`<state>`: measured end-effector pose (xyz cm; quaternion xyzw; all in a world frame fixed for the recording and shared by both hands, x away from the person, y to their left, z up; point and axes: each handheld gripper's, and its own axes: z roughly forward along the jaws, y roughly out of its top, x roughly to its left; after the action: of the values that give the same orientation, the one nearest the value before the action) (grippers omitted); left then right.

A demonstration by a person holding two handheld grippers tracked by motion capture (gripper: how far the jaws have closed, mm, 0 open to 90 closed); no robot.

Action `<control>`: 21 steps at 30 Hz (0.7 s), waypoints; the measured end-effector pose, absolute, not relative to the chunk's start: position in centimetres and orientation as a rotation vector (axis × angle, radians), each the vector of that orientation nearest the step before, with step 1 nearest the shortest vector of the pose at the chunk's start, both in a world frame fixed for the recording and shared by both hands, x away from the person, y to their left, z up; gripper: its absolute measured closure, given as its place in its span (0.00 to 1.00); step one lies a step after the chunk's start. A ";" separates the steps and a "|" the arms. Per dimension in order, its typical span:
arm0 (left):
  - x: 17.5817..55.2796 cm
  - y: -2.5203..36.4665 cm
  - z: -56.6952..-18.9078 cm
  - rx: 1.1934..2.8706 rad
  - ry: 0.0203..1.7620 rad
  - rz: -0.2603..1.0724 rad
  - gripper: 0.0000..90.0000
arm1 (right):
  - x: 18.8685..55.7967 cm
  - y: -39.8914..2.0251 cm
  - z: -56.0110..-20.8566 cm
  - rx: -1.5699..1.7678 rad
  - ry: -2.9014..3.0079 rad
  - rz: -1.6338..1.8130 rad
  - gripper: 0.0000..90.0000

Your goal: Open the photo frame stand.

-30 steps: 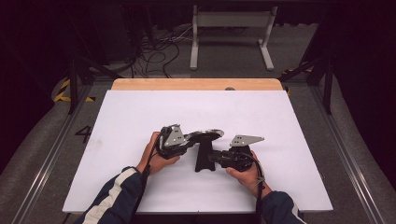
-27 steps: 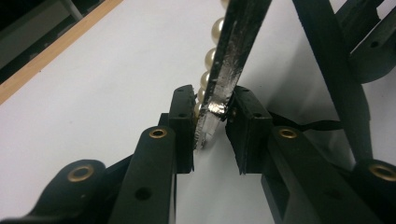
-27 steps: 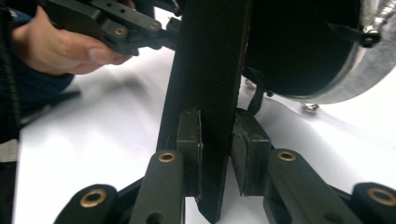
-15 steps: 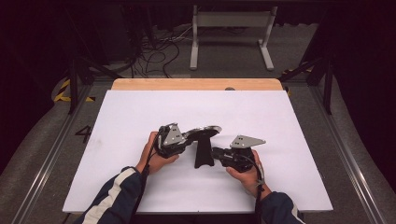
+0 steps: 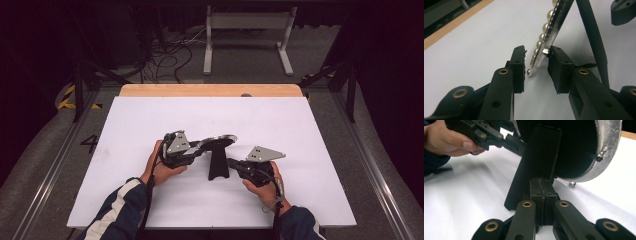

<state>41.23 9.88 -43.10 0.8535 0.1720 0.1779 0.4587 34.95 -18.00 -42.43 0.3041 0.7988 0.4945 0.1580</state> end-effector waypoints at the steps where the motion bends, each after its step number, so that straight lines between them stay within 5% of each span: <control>1: 41.3 9.9 -43.2 2.107 0.423 0.434 0.74 | 34.9 -18.0 -42.4 0.865 2.285 1.415 1.00; 21: 41.5 9.5 -43.7 2.123 0.431 0.423 0.84 | 32.7 -13.1 -42.4 0.732 2.320 1.384 1.00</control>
<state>41.55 9.54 -43.69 0.8588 0.1743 0.1711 0.4503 32.69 -13.12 -42.43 0.2576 0.8168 0.4872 0.1705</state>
